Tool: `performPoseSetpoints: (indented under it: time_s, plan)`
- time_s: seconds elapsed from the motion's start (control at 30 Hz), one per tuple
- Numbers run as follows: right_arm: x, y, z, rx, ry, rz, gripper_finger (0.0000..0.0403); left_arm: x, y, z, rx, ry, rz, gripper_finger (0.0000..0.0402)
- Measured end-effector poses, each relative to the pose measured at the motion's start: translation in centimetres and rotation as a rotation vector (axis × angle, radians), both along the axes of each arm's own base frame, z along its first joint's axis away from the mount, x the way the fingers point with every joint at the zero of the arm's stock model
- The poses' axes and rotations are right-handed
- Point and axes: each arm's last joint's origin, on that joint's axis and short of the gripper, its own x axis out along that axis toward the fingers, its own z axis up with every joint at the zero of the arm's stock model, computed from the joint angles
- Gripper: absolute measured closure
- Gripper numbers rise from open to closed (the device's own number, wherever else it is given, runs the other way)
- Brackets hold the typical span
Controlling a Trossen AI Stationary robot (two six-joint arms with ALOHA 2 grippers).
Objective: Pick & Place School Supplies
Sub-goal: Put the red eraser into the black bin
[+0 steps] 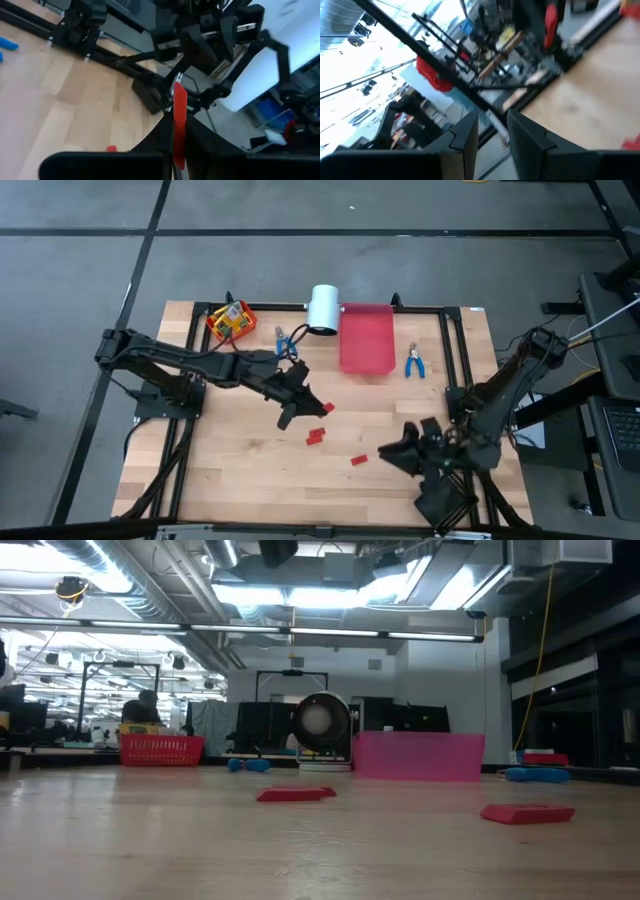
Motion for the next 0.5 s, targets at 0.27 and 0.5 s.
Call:
performPoseSetpoints:
  time_s: [0.27, 0.5]
  plan:
    - [1.7, -3.0, 1.3, -0.231, -0.024, -0.094, 0.0293, 0.4, -1.3, 0.6, -0.046, -0.097, -0.02, 0.0387]
    - [4.0, -5.5, 1.2, -0.301, -0.032, -0.078, 0.0293, 1.1, -1.9, 0.3, -0.06, -0.12, 0.012, 0.0387]
